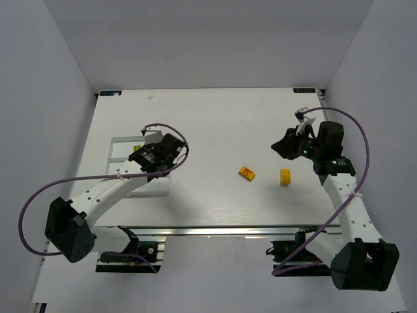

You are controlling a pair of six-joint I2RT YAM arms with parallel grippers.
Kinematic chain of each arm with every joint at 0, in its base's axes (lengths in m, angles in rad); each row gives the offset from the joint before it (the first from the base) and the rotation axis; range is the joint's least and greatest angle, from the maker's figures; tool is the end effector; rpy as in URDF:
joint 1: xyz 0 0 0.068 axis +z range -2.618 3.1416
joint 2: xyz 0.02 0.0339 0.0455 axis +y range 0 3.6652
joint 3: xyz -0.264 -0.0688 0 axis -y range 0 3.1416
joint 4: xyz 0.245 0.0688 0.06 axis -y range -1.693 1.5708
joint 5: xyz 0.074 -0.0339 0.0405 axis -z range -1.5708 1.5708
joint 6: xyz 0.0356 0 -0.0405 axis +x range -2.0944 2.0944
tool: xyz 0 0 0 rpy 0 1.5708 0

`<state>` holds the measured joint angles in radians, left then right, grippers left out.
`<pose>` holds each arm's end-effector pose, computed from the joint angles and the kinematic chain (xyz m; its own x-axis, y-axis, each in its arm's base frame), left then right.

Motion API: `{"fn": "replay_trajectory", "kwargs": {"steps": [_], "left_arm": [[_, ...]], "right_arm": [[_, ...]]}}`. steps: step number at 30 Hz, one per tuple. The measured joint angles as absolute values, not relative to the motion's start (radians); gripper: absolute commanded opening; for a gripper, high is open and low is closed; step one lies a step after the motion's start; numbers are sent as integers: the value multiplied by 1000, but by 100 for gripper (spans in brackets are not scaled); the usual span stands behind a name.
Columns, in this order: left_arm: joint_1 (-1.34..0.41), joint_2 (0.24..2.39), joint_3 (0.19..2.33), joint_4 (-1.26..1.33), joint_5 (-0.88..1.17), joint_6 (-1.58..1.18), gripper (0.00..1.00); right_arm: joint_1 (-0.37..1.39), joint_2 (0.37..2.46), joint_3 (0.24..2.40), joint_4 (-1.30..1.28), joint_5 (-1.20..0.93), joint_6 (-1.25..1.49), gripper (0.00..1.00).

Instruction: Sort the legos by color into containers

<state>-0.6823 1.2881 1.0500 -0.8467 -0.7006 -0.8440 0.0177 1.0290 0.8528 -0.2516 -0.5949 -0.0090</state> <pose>0.2053 -0.1372 0.2780 -0.6416 -0.2148 -0.7364 -0.3478 0.9371 0.0297 0.2294 0.0240 0.3129 -0.4101 -0.0147 -0.9119 -0.5282 0.8190 0.2243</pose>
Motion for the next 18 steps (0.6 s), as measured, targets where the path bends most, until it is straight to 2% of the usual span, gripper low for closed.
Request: {"fn": "replay_trajectory", "kwargs": {"steps": [12, 15, 16, 17, 18], "left_arm": [[-449, 1406, 909, -834, -662, -840, 0], [-427, 1418, 910, -845, -658, -875, 7], [-416, 1422, 910, -853, -655, -896, 17], [-406, 1422, 910, -860, -653, -908, 23], [-398, 1422, 910, -865, -653, -920, 24]], "right_arm": [[-11, 1030, 852, -251, -610, 5, 32], [-16, 1032, 852, -251, -611, 7, 33], [-16, 1035, 852, -251, -611, 8, 33], [-16, 1037, 852, -251, -612, 9, 34], [-17, 1039, 852, -251, -613, 9, 34]]}}
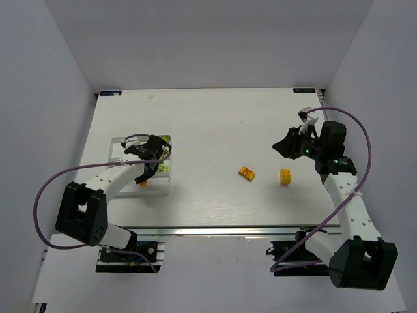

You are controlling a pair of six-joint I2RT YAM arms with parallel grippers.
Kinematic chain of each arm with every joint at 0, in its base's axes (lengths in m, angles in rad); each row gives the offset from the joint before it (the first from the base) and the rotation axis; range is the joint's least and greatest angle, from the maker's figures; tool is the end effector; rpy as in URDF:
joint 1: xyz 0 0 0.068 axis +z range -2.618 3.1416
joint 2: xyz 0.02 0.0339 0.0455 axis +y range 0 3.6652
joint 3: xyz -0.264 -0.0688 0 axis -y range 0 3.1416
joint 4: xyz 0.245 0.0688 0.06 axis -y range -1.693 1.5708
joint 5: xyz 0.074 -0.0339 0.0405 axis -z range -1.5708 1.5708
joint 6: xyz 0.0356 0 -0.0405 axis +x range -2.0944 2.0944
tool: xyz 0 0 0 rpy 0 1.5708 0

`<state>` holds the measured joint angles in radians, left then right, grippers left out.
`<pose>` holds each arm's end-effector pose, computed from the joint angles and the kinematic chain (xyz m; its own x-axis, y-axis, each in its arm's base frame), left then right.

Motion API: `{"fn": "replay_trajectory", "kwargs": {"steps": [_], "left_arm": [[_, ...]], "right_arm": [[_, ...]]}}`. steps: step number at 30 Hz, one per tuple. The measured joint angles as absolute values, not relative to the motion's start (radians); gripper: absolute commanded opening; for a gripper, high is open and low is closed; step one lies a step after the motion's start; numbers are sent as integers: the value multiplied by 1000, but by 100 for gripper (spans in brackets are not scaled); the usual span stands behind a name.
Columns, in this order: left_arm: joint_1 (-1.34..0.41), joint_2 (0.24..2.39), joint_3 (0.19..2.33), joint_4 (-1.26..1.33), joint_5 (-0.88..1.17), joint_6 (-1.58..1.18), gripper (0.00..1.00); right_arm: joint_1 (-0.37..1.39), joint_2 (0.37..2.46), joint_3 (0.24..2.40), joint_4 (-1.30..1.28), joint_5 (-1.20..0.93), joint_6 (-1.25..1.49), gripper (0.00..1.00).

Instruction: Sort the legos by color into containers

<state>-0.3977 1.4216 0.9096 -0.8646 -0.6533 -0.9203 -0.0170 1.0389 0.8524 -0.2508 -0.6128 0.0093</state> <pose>0.2329 -0.0743 0.2065 -0.7065 -0.3886 -0.5915 -0.5991 0.7733 0.2076 0.2317 0.0165 0.3109 -0.4281 0.0149 -0.9036 -0.5031 0.8267 0.2520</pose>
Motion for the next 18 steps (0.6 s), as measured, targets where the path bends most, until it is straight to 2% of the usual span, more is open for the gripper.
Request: {"fn": "replay_trajectory", "kwargs": {"steps": [2, 5, 11, 16, 17, 18], "left_arm": [[-379, 1422, 910, -869, -653, -935, 29], [-350, 1422, 910, -871, -651, -944, 53], [-313, 1417, 909, -871, -638, -948, 77], [-300, 1379, 906, -868, -627, -941, 77], [-297, 1370, 906, -868, -625, -937, 74], [-297, 1359, 906, -867, -619, -927, 60]], "right_arm": [[-17, 1040, 852, -251, -614, 10, 35], [-18, 1040, 852, -251, -616, 11, 38], [-19, 1041, 852, -251, -638, 12, 50], [-20, 1054, 852, -254, -675, -19, 59], [-19, 1059, 852, -258, -686, -36, 61], [-19, 1066, 853, -263, -698, -63, 64]]}}
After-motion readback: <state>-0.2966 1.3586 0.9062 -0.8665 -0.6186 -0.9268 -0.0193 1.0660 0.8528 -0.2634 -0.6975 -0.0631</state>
